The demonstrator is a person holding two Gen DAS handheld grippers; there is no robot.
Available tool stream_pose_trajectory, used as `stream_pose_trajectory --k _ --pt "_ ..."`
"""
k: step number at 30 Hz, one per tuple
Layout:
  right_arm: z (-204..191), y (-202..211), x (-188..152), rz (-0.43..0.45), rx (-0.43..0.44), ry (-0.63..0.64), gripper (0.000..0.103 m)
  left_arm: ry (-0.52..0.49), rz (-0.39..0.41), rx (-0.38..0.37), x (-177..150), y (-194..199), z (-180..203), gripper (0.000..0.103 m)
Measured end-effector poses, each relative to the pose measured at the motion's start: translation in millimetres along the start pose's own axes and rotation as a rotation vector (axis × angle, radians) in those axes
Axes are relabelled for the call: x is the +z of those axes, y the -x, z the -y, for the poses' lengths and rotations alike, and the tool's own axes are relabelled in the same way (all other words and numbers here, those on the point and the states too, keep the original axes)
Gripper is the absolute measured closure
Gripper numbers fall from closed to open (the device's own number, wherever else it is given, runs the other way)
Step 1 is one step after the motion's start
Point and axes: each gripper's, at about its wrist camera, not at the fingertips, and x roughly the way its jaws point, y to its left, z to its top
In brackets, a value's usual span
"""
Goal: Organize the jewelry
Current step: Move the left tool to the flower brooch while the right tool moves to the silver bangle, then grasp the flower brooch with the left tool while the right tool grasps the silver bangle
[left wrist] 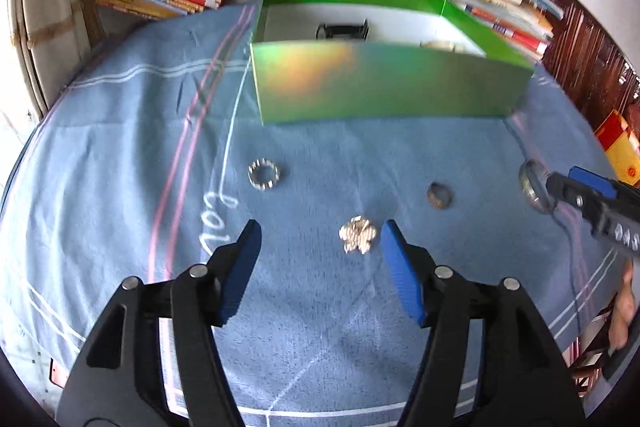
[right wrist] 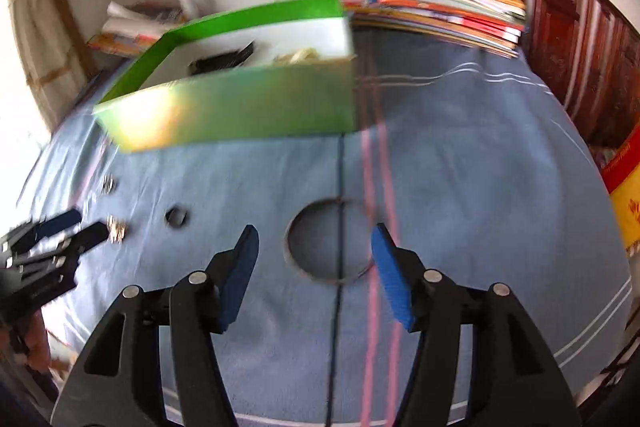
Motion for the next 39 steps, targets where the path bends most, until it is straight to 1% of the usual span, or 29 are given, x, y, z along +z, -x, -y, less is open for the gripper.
stream_pose_trajectory --k 2,5,7,8,9,12,14,15,16,18,20,24,27,30,35,39 --pt "-8 -8 -1 -0.011 -0.038 0.030 0.045 -0.001 -0.006 -0.007 -1 -3 1 0.041" --pt "-17 -17 -1 -0.023 -0.026 0.047 0.047 -0.022 -0.012 -0.009 -4 -7 7 0.040" --pt "-21 -20 -3 -0.028 -0.025 0.059 0.053 -0.024 -0.019 -0.002 -4 -11 10 0.040" --pt "-23 -21 -4 -0.033 -0.026 0.063 0.055 -0.024 -0.022 0.005 -3 -13 11 0.042" --pt "-23 -21 -4 -0.036 -0.024 0.064 0.059 -0.027 -0.025 0.012 -3 -15 12 0.047" --pt "-23 -23 -4 -0.039 -0.014 0.068 0.064 -0.031 -0.014 0.027 -2 -17 14 0.050" --pt "-26 -22 -4 -0.040 -0.005 0.079 0.070 -0.024 -0.005 0.027 -1 -18 14 0.054" --pt "-27 -23 -3 -0.039 -0.005 0.084 0.078 -0.025 -0.002 0.030 -1 -18 15 0.055" --pt "-30 -23 -3 -0.038 0.000 0.095 0.090 -0.026 0.002 0.029 -1 -18 15 0.058" --pt "-33 -23 -2 -0.041 0.015 0.103 0.097 -0.030 0.009 0.018 0 -17 17 0.072" --pt "-36 -23 -2 -0.037 0.011 0.108 0.098 -0.029 0.012 0.012 0 -17 16 0.082" --pt "-38 -22 -2 -0.041 0.023 0.102 0.099 0.000 0.010 0.013 2 -16 10 0.082" --pt "-38 -17 -1 -0.031 0.028 0.100 0.099 0.009 0.024 0.017 2 -10 6 0.082" --pt "-41 -11 2 -0.014 0.034 0.104 0.099 0.007 0.047 0.027 4 -2 6 0.082" --pt "-48 -8 5 -0.008 0.046 0.114 0.099 -0.002 0.039 0.025 5 -3 7 0.082" --pt "-49 -3 8 0.008 0.051 0.115 0.099 -0.004 0.058 0.026 9 4 7 0.082"
